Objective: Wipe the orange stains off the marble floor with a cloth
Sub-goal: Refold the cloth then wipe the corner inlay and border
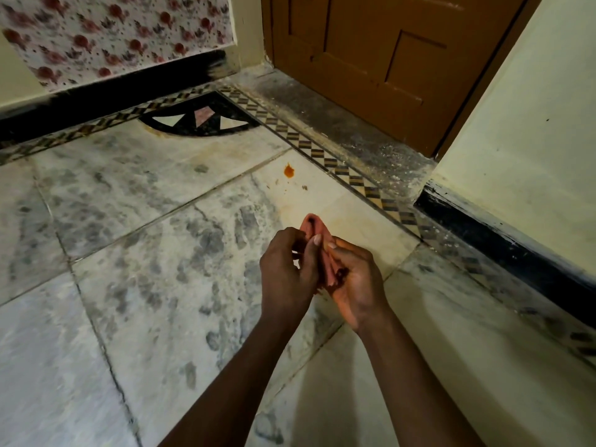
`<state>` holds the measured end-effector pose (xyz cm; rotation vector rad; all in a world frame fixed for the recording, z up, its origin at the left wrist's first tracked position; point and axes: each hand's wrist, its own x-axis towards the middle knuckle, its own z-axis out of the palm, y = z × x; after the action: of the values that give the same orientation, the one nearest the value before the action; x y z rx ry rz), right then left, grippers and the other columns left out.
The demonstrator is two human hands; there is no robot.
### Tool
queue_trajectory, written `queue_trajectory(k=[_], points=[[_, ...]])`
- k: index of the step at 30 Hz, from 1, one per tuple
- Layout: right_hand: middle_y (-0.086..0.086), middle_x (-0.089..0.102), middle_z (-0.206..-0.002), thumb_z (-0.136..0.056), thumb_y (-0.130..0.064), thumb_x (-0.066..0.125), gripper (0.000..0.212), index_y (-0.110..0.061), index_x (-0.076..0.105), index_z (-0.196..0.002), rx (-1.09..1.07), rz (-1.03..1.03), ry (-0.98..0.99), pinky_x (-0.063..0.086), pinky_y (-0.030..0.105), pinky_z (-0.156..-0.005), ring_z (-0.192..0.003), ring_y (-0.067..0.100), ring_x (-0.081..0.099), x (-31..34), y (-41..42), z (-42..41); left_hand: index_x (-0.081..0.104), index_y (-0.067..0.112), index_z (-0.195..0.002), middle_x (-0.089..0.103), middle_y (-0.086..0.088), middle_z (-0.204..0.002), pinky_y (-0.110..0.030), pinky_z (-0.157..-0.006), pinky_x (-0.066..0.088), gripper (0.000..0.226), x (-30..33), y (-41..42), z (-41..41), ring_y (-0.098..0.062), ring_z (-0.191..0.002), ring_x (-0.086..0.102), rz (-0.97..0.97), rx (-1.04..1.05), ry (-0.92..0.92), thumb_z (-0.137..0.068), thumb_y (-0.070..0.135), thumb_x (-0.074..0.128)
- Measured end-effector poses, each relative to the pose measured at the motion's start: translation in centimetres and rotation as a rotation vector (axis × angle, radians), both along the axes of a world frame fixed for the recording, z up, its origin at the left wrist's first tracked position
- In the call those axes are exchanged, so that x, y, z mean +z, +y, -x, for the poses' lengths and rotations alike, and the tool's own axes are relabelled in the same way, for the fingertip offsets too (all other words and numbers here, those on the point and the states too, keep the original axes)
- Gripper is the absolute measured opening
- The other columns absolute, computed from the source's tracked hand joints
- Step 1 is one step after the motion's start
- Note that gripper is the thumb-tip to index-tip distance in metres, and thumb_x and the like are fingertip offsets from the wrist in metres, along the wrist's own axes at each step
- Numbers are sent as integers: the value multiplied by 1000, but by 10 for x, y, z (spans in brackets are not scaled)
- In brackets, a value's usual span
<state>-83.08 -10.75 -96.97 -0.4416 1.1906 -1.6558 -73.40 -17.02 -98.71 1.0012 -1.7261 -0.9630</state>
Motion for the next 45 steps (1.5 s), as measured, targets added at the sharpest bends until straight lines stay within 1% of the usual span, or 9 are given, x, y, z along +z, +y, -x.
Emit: queue_trajectory(k=[6,13,19,25,30,34,37,40,45], points=[[12,79,-108,-105,-9,55,24,-15,78,-108,-179,-32,170,63,36,-80,-102,29,75,14,-6,22,59,13,-101,63,7,-83,-20,-66,48,11,20,-7,0,3,-72,62,-93,124,93,-108,14,51],[9,83,-103,-82,-7,88,43,-19,74,-121,147,-143,528,67,49,-82,-94,26,81,42,-3,37,63,22,-107,65,-9,-83,-38,-61,48,19,32,-33,2,-27,-71,62,-521,116,206,-106,20,44],[10,79,-108,-75,-3,92,43,-14,76,-113,-190,-131,450,65,35,-66,-92,22,80,53,-10,55,79,4,-106,77,-24,-90,-31,-64,52,42,41,-33,-15,-22,-73,70,-516,-300,132,-106,43,62],[15,77,-78,-82,-76,69,76,-1,76,-93,-17,-502,94,60,37,-65,-71,30,75,15,-9,28,69,-1,-76,70,-19,-62,-24,-54,52,69,48,-7,-2,-25,-55,66,-616,-196,244,-114,46,35],[19,79,-104,-51,-35,103,63,-6,81,-103,-27,-134,-149,62,35,-73,-90,30,75,-7,15,24,63,-4,-77,57,-17,-55,-22,-42,43,70,34,-1,0,-20,-42,54,-576,-67,243,-114,47,33],[14,79,-109,-86,-37,78,38,-16,76,-117,-188,-18,-493,57,49,-93,-99,30,77,-6,15,27,75,11,-103,77,-15,-81,-33,-54,59,49,27,1,-9,-25,-67,72,-610,-189,303,-115,42,38],[16,80,-105,-92,-54,69,51,-11,75,-119,-141,-268,-363,61,41,-81,-93,32,77,-6,14,10,74,10,-106,78,-18,-89,-30,-53,56,36,17,-1,-11,-29,-70,74,-623,-169,255,-112,37,51],[10,80,-100,-78,-33,80,30,-16,78,-103,-227,-176,-227,58,35,-76,-99,31,76,-7,11,10,74,9,-95,73,-16,-80,-30,-49,51,27,11,-4,-9,-26,-62,66,-584,-78,199,-108,30,62],[15,80,-112,-68,-11,86,58,-17,71,-124,-145,-138,-183,64,45,-80,-103,30,77,-1,10,17,70,3,-89,71,-22,-67,-28,-41,49,41,13,3,-8,-27,-49,66,-576,-84,164,-109,36,57]])
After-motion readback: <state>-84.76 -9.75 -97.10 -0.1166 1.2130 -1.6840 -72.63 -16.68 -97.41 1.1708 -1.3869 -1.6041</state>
